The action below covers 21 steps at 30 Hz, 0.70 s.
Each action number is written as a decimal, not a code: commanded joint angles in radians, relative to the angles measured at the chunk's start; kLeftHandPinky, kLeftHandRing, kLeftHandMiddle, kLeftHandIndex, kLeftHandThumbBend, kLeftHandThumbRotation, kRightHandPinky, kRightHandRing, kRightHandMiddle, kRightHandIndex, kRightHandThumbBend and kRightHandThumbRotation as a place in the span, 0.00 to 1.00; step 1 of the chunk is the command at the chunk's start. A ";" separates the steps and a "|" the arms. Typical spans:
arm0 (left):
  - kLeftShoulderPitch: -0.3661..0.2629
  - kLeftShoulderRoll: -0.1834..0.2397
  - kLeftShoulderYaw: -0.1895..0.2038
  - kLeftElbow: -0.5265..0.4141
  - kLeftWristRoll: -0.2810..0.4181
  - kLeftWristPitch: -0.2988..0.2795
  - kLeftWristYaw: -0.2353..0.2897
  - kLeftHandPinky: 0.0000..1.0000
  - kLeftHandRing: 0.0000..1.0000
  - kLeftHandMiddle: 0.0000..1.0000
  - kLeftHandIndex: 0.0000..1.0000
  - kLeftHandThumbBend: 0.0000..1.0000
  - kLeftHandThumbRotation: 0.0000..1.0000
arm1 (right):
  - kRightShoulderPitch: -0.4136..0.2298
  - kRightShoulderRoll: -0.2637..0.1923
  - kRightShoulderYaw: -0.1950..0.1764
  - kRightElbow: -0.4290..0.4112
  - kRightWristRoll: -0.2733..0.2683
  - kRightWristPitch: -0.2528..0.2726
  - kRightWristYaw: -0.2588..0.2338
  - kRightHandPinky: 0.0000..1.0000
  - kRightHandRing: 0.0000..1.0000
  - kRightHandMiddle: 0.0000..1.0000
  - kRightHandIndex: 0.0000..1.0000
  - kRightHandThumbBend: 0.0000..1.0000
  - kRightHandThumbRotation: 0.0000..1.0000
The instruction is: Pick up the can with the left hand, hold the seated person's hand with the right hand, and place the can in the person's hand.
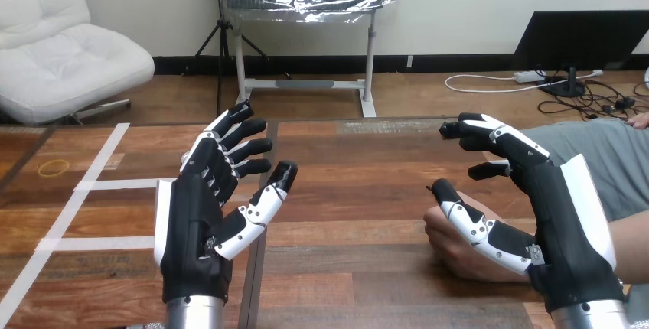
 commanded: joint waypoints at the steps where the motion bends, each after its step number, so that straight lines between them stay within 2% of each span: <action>1: -0.031 -0.030 -0.016 -0.056 0.011 0.004 -0.003 0.63 0.70 0.75 0.78 0.54 0.12 | -0.065 -0.005 -0.006 -0.002 0.014 -0.006 -0.003 0.63 0.77 0.84 0.71 0.48 0.00; 13: -0.032 -0.018 -0.010 -0.064 0.021 0.004 -0.003 0.64 0.71 0.76 0.79 0.53 0.11 | -0.062 -0.007 -0.007 -0.008 0.011 -0.001 -0.001 0.63 0.77 0.84 0.71 0.48 0.00; 19: -0.038 0.007 0.014 -0.103 0.044 0.039 0.000 0.68 0.74 0.78 0.80 0.54 0.13 | -0.061 -0.010 -0.010 -0.006 0.011 -0.003 -0.001 0.63 0.77 0.84 0.71 0.48 0.00; 21: -0.047 0.029 0.032 -0.112 0.066 0.045 0.000 0.70 0.75 0.79 0.80 0.53 0.13 | -0.061 -0.011 -0.011 -0.005 0.012 -0.004 -0.001 0.63 0.77 0.84 0.71 0.49 0.00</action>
